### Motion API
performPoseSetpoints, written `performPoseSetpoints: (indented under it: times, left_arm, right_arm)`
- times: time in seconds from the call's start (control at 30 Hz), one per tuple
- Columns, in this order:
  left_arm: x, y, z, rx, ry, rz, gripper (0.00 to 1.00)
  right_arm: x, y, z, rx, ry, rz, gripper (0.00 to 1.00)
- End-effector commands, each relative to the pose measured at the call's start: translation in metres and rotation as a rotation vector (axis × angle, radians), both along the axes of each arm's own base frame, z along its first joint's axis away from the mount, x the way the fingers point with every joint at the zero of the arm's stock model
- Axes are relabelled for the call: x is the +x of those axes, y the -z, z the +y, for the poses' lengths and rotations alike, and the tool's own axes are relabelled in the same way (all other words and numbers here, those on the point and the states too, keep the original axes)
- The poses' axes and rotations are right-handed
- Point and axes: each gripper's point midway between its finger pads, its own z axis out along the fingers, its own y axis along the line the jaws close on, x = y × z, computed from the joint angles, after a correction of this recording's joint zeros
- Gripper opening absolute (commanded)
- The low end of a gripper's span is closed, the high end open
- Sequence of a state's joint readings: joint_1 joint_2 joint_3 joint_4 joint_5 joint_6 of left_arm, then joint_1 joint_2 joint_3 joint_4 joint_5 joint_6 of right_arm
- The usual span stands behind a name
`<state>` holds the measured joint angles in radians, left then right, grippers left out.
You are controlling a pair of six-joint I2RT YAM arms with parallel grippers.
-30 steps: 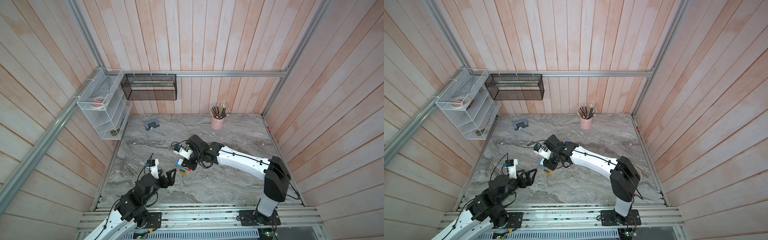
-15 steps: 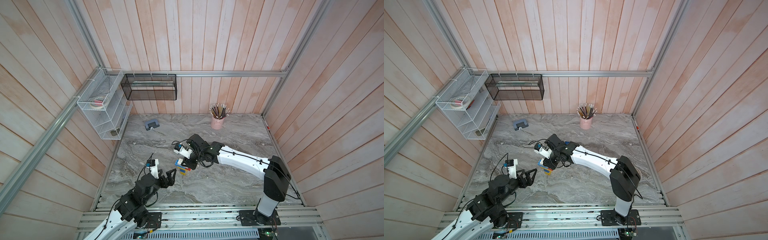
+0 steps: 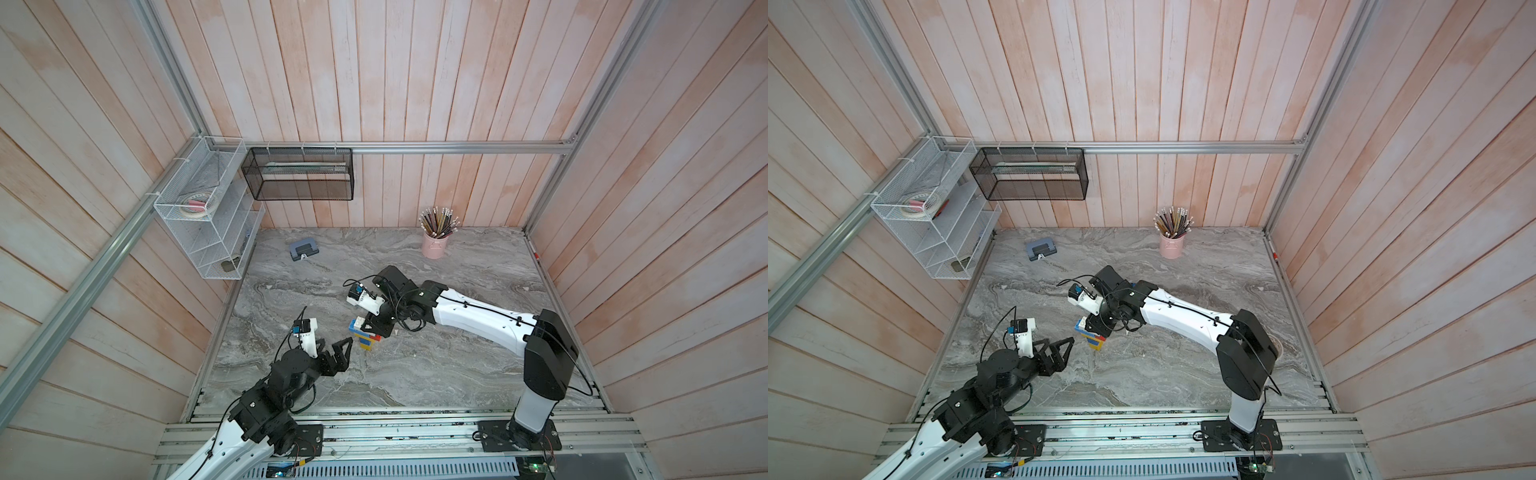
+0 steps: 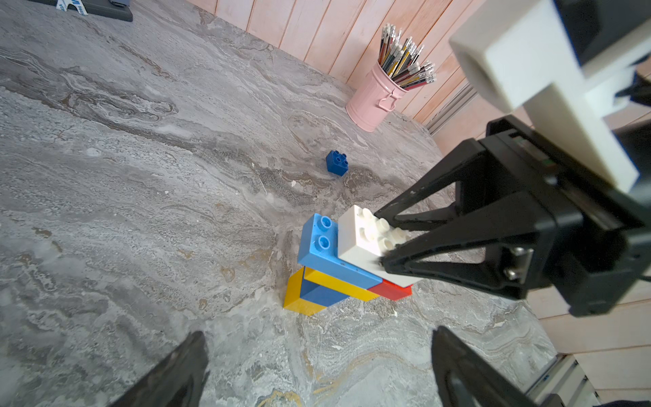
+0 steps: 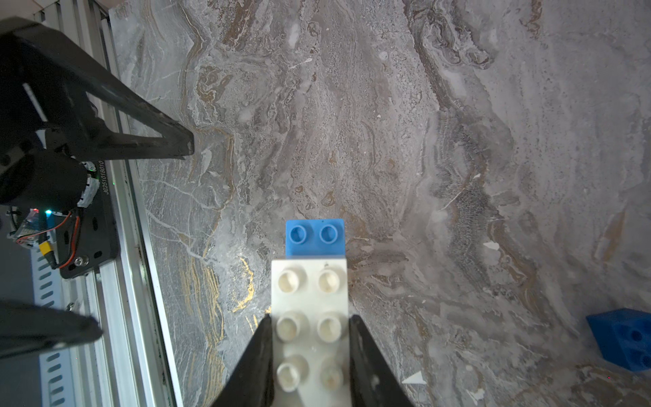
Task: Assemble a spoon with lego
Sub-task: Assemble the lego brick with the lego brick.
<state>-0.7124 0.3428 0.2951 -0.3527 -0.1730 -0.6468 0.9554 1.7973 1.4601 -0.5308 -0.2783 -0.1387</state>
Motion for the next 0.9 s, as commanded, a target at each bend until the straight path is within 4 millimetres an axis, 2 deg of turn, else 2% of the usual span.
performPoseSetpoints:
  times: [0.0, 0.4, 0.87]
  left_arm:
    - [0.001, 0.002, 0.004, 0.016, -0.014, -0.009, 1.0]
    - [0.001, 0.002, 0.004, 0.015, -0.012, -0.009, 1.0]
    - [0.001, 0.003, 0.004, 0.013, -0.011, -0.008, 1.0]
  right_arm:
    - [-0.006, 0.039, -0.019, -0.161, 0.024, 0.043, 0.0]
    - [-0.007, 0.062, -0.028, -0.291, 0.034, 0.006, 0.0]
    - [-0.027, 0.093, -0.046, -0.387, 0.022, 0.108, 0.0]
